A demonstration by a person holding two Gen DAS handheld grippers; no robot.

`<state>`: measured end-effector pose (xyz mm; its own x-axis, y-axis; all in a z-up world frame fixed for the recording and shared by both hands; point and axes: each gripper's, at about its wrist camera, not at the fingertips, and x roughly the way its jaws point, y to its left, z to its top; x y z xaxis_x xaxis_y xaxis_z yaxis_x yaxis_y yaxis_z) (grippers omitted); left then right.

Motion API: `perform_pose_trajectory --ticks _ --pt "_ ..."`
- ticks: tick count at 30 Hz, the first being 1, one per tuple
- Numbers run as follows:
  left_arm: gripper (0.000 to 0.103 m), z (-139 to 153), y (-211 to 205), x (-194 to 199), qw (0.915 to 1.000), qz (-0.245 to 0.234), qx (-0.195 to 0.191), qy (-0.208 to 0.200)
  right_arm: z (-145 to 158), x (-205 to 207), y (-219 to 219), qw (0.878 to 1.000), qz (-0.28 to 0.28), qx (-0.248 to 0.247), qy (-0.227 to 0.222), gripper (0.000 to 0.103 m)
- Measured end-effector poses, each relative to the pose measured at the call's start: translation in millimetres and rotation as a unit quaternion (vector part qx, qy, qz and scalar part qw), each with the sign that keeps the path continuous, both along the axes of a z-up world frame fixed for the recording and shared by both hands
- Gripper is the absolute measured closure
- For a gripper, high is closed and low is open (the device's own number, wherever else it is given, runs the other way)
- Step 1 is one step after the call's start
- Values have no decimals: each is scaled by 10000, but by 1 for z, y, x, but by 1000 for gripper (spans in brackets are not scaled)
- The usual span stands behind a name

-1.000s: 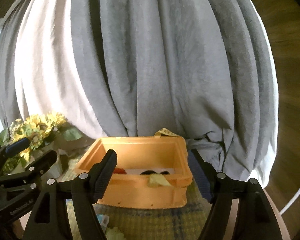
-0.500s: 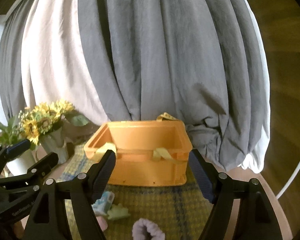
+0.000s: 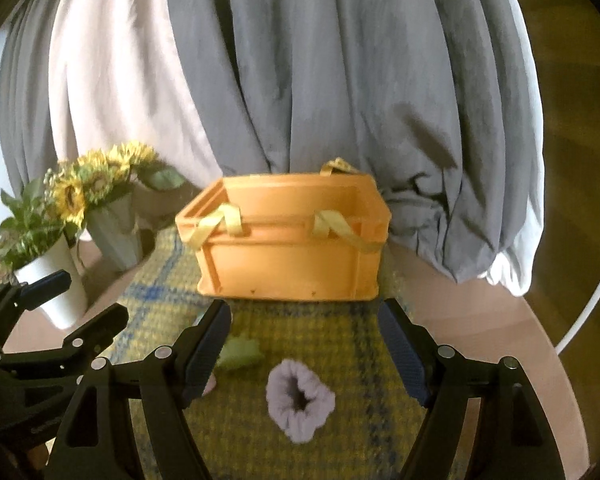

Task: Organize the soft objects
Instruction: 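Move both tools back toward the sponge, carton and scrunchie on the runner, then grasp the pink sponge with the left gripper while the right grasps the lavender scrunchie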

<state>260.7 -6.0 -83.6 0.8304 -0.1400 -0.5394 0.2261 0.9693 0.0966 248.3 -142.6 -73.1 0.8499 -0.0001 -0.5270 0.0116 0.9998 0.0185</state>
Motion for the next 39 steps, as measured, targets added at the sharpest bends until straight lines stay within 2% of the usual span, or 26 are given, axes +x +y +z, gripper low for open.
perform_pose_trajectory --ticks 10,20,26,32,39 --pt "25 -34 -2 -4 9986 -157 69 509 -32 -4 1 9981 -122 44 605 26" --pt "27 -66 -5 1 9962 -392 333 698 -68 -4 4 9940 -134 33 1081 26" --pt "30 -85 -6 11 9949 -484 395 794 -87 2 7 9924 -135 -199 1208 26" --pt "33 -103 -10 27 9933 -561 460 902 -106 13 6 9906 -140 -164 1347 26" --pt "35 -123 -15 44 9909 -614 367 1142 -122 26 4 9895 -143 -76 1435 27"
